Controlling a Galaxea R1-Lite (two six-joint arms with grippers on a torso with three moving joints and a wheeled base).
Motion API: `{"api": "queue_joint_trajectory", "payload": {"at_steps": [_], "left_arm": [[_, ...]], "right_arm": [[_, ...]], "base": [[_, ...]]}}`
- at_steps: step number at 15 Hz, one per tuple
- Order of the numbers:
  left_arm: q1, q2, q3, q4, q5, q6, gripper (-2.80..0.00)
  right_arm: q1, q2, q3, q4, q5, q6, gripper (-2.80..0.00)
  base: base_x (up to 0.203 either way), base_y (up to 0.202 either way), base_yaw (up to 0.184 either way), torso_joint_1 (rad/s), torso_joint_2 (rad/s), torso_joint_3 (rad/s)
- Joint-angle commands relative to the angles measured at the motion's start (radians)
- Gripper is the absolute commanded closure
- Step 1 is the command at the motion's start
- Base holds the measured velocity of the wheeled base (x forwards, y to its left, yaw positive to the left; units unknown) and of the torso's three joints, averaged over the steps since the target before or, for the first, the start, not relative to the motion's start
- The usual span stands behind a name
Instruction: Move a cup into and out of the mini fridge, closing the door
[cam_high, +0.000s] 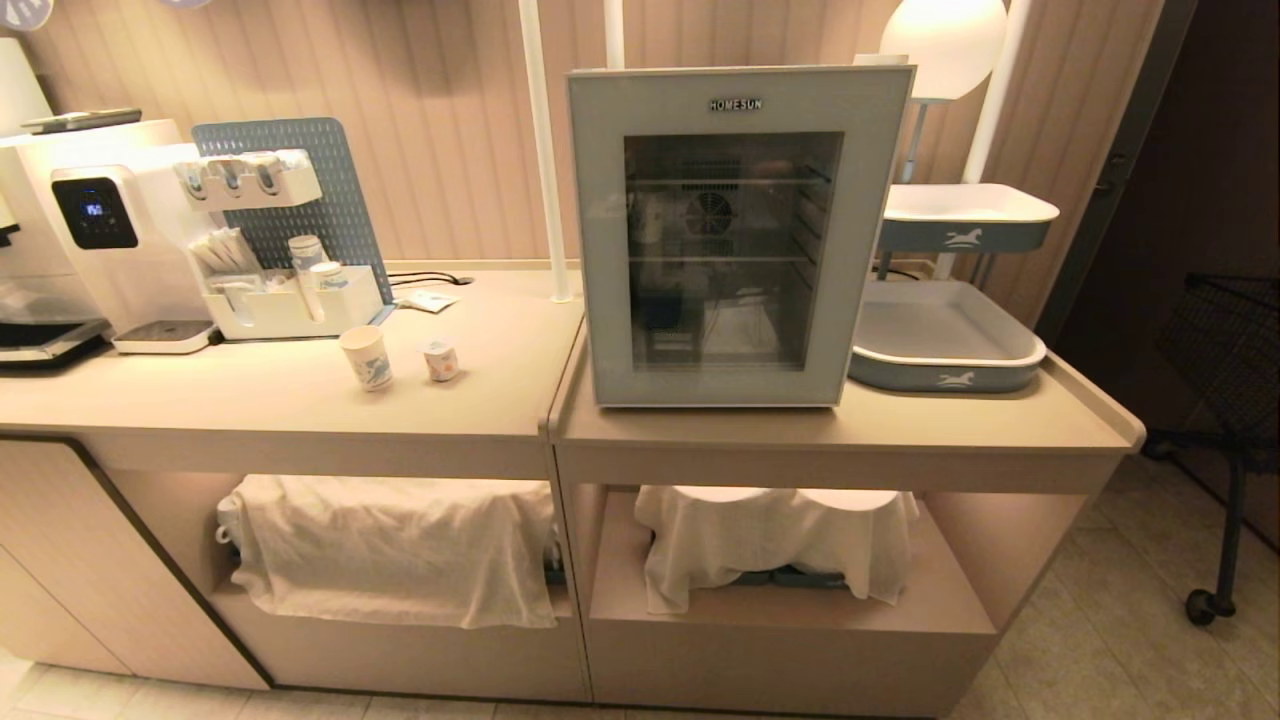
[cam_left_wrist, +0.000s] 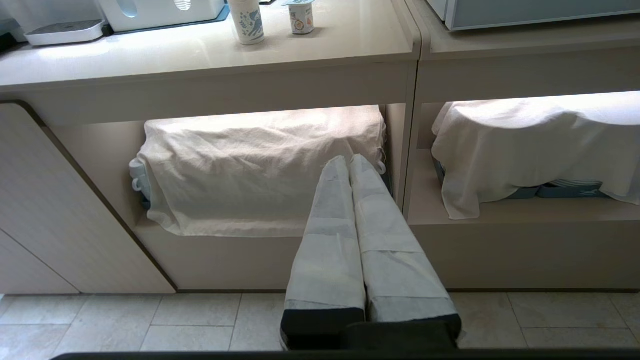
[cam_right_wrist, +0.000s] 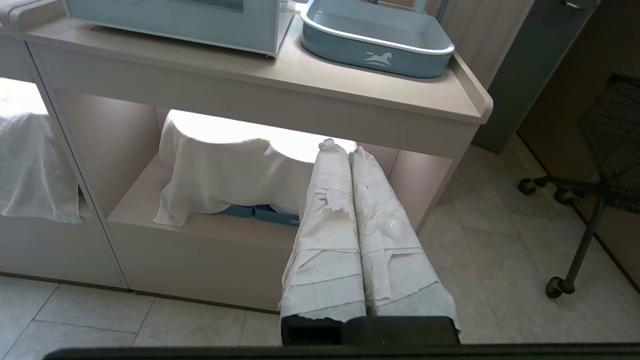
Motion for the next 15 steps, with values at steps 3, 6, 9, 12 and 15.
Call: {"api": "queue_joint_trajectory", "payload": {"at_steps": [3,6,9,12,15], "left_arm": [[0.0,0.0,0.0,0.0,0.0,0.001,0.0],[0.0,0.0,0.0,0.0,0.0,0.001,0.0],[0.0,0.0,0.0,0.0,0.0,0.001,0.0],[0.0,0.0,0.0,0.0,0.0,0.001,0.0],[0.0,0.0,0.0,0.0,0.0,0.001,0.0]], "right_arm": [[0.0,0.001,0.0,0.0,-0.002,0.002,0.0],[0.0,0.001,0.0,0.0,-0.002,0.0,0.0],[0.0,0.001,0.0,0.0,0.0,-0.001,0.0],[0.0,0.001,0.0,0.0,0.003,-0.004,0.0],[0.0,0.001,0.0,0.0,0.001,-0.009,0.0]], "base": [[0.0,0.0,0.0,0.0,0.0,0.0],[0.0,0.0,0.0,0.0,0.0,0.0],[0.0,0.0,0.0,0.0,0.0,0.0],[0.0,0.0,0.0,0.0,0.0,0.0],[0.0,0.0,0.0,0.0,0.0,0.0]]}}
